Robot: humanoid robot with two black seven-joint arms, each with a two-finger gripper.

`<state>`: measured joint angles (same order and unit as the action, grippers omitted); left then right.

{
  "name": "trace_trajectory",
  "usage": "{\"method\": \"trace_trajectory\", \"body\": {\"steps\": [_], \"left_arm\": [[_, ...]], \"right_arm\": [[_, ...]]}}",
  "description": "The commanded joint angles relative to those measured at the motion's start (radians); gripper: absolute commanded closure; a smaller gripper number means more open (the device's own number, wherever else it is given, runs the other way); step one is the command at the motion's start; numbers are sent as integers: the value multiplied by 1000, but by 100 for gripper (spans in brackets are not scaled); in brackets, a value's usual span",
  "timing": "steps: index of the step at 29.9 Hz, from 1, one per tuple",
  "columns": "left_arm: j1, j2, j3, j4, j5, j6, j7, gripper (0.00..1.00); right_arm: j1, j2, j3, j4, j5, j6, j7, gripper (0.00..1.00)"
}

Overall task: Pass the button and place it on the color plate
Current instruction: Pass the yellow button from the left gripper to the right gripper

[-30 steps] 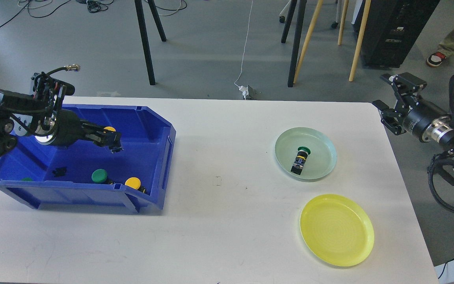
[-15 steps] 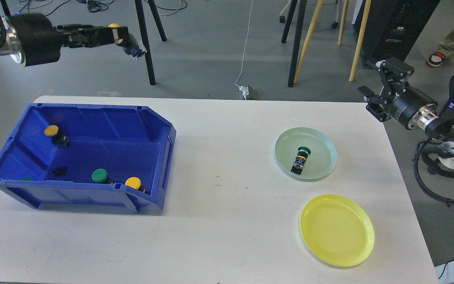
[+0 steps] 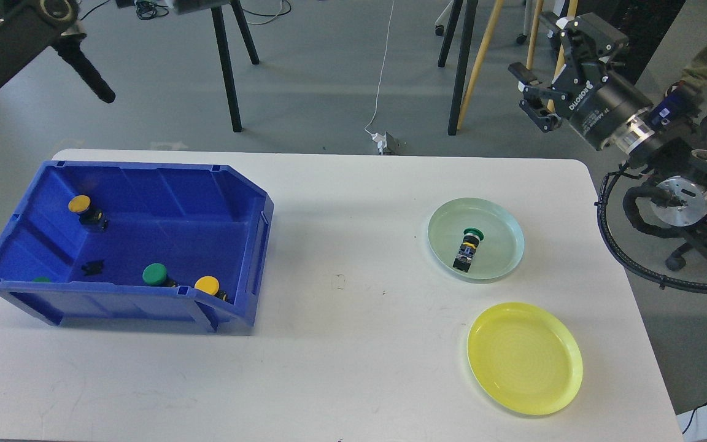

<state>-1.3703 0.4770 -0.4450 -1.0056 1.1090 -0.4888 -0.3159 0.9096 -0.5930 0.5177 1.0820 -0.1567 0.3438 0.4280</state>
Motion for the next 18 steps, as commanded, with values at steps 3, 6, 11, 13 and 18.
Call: {"method": "trace_trajectory", "body": {"steps": [3,6,11,13,18], "left_arm": [[1,-92,-4,27,-20,0,3,76],[0,-110,-7,62,-47,0,17,76],[-32,-153,-3,88,-72,0,24,76],[-39,-161,-4,107,-74,0,26,76],[-62,-210,-1,140,-74,0,26,76]], "right_arm": [[8,-1,21,65,75,9,0,20],[9,1,27,76,75,17,0,20],[20,15,25,99,77,17,0,20],[35,16,21,101,78,17,0,20],[55,27,12,99,88,17,0,20]]}}
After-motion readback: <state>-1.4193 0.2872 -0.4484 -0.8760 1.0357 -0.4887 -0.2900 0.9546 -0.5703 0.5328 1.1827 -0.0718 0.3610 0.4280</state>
